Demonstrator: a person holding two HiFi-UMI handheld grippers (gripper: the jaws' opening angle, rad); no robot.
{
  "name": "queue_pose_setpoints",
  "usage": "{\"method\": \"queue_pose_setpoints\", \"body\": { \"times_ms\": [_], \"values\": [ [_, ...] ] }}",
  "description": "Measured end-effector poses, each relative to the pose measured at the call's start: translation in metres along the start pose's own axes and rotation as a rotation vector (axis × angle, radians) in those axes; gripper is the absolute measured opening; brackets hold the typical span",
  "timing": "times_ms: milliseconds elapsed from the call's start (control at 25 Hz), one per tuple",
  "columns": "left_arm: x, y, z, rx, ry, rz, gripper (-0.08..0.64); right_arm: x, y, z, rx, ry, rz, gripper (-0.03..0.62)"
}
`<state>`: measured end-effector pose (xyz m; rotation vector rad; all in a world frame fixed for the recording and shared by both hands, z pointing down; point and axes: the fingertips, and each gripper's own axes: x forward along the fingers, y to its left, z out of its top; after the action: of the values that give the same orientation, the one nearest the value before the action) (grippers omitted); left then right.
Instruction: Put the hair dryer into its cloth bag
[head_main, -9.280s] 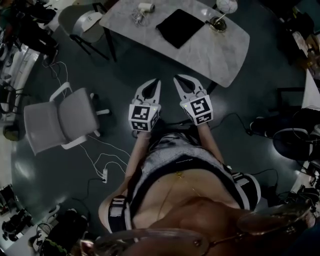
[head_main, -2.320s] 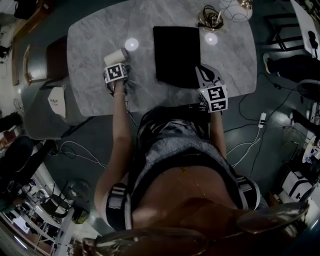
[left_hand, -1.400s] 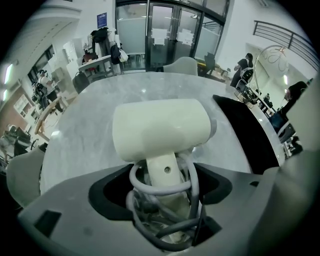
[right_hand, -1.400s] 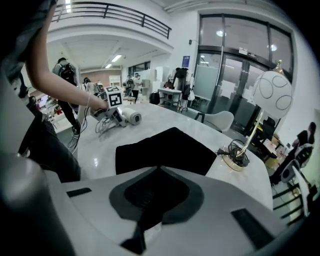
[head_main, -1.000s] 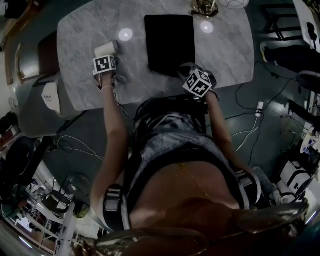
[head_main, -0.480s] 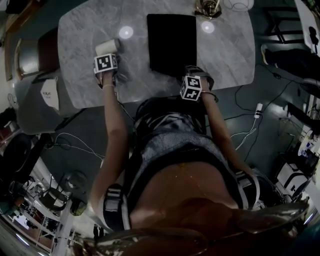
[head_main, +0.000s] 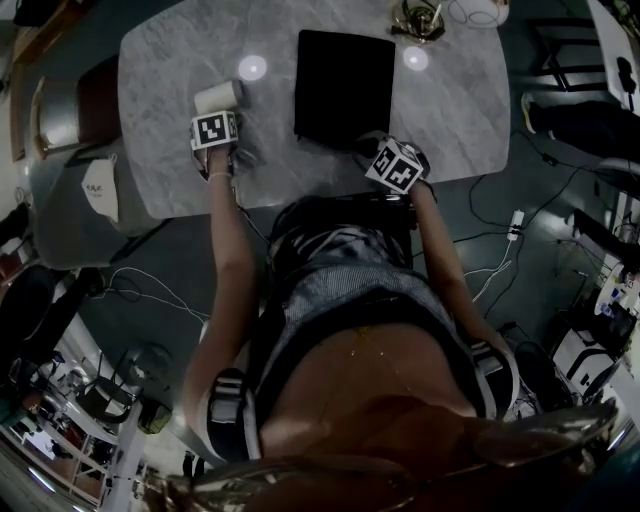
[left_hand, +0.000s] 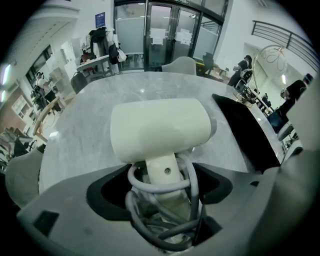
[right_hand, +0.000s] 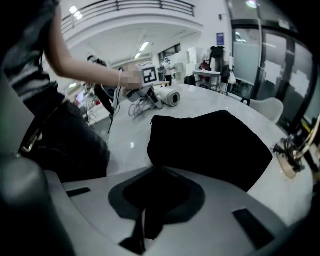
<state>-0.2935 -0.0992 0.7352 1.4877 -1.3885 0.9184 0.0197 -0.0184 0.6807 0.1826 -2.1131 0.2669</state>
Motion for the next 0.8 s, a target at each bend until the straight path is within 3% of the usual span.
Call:
{"method": "queue_pose_setpoints", "body": {
  "times_ms": [200,320,600,800],
  "values": [
    [0.001,0.0,0.002,0.008,-0.014,0.006,0.354,-0.019,-0.011,0.03,0.305,-0.195,0.127,0.078],
    [0.0,-0.001,0.002,0.016,-0.024,0.011,0.353,-0.026,-0.022,0.042,0.431,-0.283,0.164,0.079],
    [-0.001,-0.007,0.002,0.073,-0.041,-0.013,0.302,-0.033,-0.032,0.049,0.517,-0.349,0.18,0.08],
    [-0.004,-0.022,-0.006,0.17,-0.027,-0.052,0.279,-0.034,-0.036,0.053,0.543,-0.37,0.18,0.08]
  ]
}}
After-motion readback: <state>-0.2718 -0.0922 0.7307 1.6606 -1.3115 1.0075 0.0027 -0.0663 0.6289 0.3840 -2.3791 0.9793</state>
